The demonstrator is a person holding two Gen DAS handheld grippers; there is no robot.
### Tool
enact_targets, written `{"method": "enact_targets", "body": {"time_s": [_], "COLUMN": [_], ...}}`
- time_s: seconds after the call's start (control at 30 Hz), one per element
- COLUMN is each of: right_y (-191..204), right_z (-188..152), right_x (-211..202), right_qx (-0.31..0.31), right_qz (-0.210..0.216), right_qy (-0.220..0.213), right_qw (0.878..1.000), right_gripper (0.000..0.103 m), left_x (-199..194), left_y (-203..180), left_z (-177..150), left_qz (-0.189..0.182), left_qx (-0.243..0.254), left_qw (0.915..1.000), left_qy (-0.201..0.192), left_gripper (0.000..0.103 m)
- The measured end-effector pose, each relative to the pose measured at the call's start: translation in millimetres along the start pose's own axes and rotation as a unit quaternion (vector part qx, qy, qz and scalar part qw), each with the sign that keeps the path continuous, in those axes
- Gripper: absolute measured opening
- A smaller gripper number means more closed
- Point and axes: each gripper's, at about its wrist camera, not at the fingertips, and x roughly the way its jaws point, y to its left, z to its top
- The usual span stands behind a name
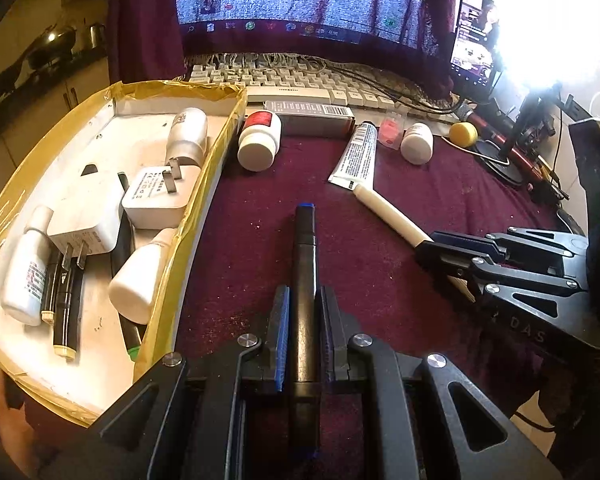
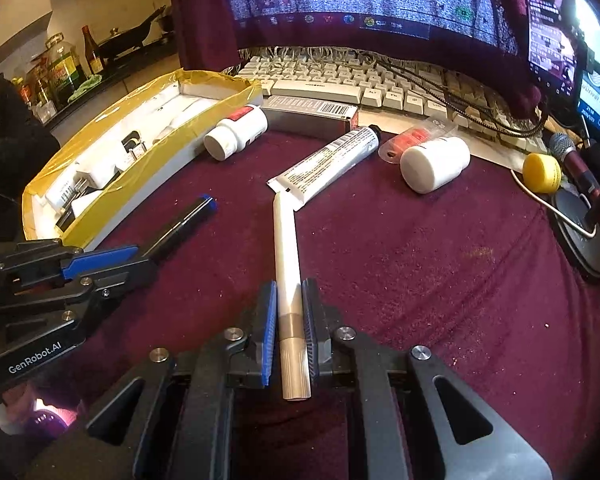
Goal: Organize objects
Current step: 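Grasp the white pen with the right gripper while the left grasps the black marker, then carry the pen and marker over the cardboard tray with both grippers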
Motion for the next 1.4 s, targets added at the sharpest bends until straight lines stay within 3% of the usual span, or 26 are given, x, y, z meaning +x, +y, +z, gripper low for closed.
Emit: {"method": "enact_targets", "body": {"time_s": [0.17,0.6,0.93,1.1,1.27,1.4], "right_y": [5.9,-0.1,8.7,-3.5,-4.1,9.6], "right_z": [-0.2,-0.4,5.2,4.5,9.6,18.0], "right_x": [0.9,0.5,5.3,-1.8,-15.3,-24.3], "right_qx": [-0.017,-0.001,-0.022,0.02,0.044,0.044], "right_qz": [-0.015,0.007,-0.01,0.032,0.06,0.082], "right_qy": [0.002,0.001,0.008,-0.009,-0.031,-0.048], "right_qw": [1.0,1.0,1.0,0.999,0.997,0.995], "right_gripper": [0.011,0.011,0.01,0.01,0.01,0.01], "left_x": [0.5,4.4,3.0,-1.0,-19.7,-53.5], "left_y": [-1.2,-4.8,-4.2,4.1,22.0,38.3], "left_z": [-0.1,4.4,3.2,4.2,6.4,8.8], "left_qz": [0.001,0.01,0.004,-0.002,-0.07,-0.069], "left_qx": [0.001,0.006,0.006,-0.011,-0.056,-0.073], "left_qw": [1.0,0.9999,1.0,0.9999,0.996,0.9944], "left_qy": [-0.002,0.004,0.004,-0.001,0.001,-0.032], "left_gripper": [0.012,0.012,0.012,0.012,0.012,0.012]}}
